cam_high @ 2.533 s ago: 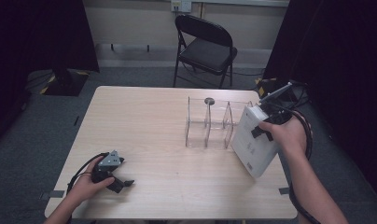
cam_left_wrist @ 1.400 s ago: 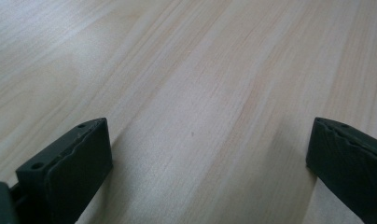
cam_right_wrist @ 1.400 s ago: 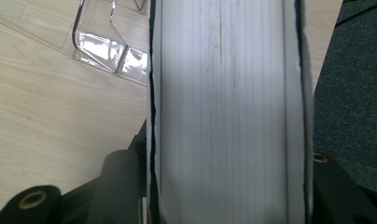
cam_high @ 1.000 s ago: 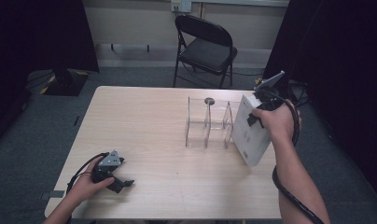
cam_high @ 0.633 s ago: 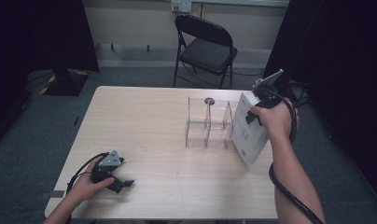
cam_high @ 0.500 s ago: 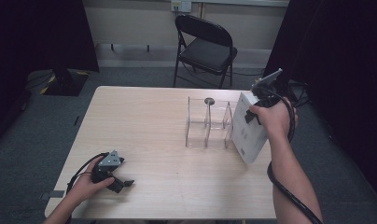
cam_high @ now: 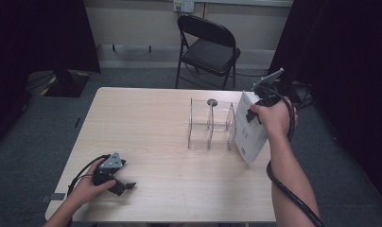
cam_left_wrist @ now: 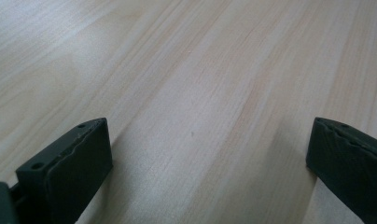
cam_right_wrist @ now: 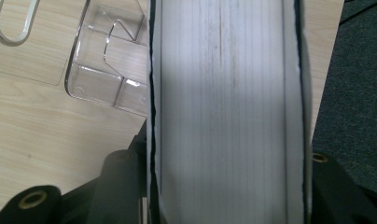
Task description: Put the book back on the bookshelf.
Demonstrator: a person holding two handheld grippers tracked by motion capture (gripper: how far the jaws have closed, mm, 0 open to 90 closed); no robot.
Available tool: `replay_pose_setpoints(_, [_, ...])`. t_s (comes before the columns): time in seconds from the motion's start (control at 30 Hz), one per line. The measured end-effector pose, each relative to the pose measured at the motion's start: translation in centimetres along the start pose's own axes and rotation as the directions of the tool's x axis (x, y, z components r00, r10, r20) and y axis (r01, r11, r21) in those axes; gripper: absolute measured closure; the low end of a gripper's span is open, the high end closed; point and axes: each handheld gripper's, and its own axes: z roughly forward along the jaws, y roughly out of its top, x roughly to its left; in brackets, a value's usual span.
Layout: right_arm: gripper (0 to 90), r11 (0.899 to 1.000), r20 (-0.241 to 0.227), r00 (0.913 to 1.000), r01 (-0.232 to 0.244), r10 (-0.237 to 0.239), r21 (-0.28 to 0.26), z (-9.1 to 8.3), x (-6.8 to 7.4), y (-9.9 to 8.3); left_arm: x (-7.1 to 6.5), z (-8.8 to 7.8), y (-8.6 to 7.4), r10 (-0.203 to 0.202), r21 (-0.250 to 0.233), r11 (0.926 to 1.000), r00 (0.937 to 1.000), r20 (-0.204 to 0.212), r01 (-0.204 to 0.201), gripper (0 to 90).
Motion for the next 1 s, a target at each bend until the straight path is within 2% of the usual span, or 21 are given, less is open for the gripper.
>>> replay_pose_setpoints(1.0, [52.5, 0.999, 0.006, 0.9989, -0.045, 0.046, -0.012, 1.4, -0.4, 1.3, 0.0, 0.0, 0.0, 0.0, 0.0, 1.0, 1.0, 0.0, 0.0, 0.0])
